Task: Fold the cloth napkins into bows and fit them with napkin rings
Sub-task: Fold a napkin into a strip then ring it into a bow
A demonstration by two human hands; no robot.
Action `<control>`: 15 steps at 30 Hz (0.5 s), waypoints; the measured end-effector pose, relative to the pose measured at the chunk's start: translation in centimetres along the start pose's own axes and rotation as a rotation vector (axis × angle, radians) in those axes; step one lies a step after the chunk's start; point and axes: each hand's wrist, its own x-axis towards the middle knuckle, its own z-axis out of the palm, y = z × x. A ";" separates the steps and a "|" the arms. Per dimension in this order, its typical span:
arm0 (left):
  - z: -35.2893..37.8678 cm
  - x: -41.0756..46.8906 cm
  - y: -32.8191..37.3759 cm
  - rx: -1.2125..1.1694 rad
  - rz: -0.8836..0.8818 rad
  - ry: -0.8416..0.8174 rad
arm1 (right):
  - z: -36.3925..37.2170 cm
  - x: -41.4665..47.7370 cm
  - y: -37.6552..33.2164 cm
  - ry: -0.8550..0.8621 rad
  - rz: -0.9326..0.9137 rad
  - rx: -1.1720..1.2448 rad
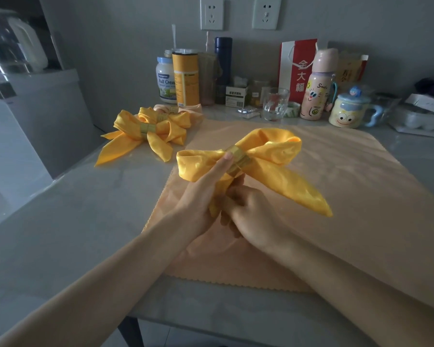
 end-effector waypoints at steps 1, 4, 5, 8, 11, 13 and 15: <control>0.1 0.0 0.1 -0.009 0.007 0.004 | -0.1 0.1 0.0 -0.025 0.008 0.010; -0.6 0.6 0.4 -0.020 0.058 0.010 | -0.7 -0.2 -0.5 -0.121 0.032 0.005; -0.9 0.8 0.5 -0.038 0.080 0.021 | -0.7 -0.4 -0.7 -0.169 0.027 -0.034; -1.6 1.1 0.6 -0.101 0.123 0.025 | -0.6 -1.2 -1.3 -0.300 -0.049 -0.254; -1.6 1.1 0.4 -0.093 0.114 0.013 | -0.8 -1.7 -1.8 -0.365 -0.140 -0.397; -1.7 1.3 0.6 -0.096 0.084 -0.020 | -1.5 -1.6 -1.8 -0.102 -0.261 -0.437; -1.8 1.4 0.9 -0.108 0.078 -0.038 | -2.7 -0.8 -1.7 0.378 -0.455 -0.514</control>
